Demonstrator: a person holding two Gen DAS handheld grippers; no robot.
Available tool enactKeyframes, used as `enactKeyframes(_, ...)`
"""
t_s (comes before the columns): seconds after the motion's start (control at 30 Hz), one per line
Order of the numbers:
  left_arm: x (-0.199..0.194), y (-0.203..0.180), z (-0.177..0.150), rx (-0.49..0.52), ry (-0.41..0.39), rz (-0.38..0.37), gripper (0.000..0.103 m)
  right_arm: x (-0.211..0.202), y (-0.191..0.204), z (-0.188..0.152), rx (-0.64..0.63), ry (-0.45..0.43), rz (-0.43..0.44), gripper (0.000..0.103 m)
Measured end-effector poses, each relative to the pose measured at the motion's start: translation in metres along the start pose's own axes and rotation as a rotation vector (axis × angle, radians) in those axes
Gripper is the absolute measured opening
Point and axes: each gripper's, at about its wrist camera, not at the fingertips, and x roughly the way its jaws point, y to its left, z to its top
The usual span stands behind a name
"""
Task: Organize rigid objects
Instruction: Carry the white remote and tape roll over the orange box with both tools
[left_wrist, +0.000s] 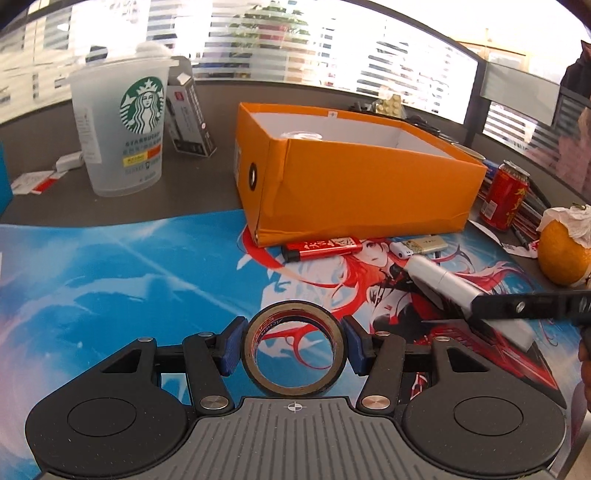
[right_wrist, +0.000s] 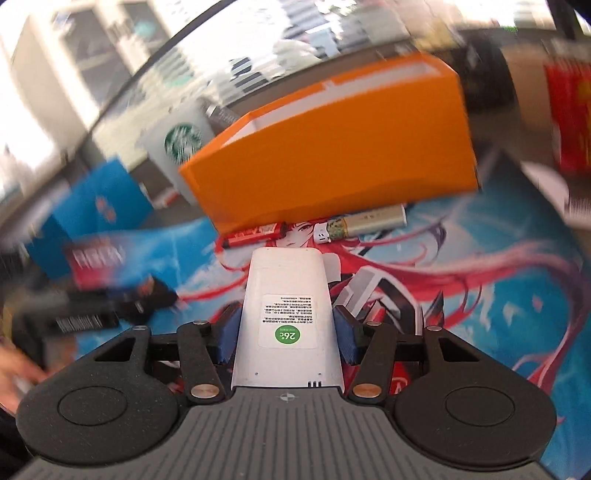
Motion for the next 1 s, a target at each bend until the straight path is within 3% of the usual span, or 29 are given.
enactKeyframes(0.2, -0.005, -0.001, 0.006, 0.007, -0.02, 0.022, 0.053, 0.001, -0.038, 0.004, 0.322, 0.02, 0.191, 0.05)
enactKeyframes(0.3, -0.005, 0.0, 0.01, 0.004, -0.027, 0.027, 0.053, 0.001, -0.046, 0.004, 0.41, 0.021, 0.248, 0.05)
enactKeyframes(0.6, 0.006, -0.002, 0.027, -0.032, -0.04, 0.062, 0.053, 0.005, -0.042, 0.021, 0.463, -0.017, 0.314, 0.05)
enactKeyframes(1.0, 0.016, -0.002, 0.025, -0.036, 0.0, 0.101, 0.053, 0.011, -0.056, 0.017, 0.5, 0.004, 0.31, 0.05)
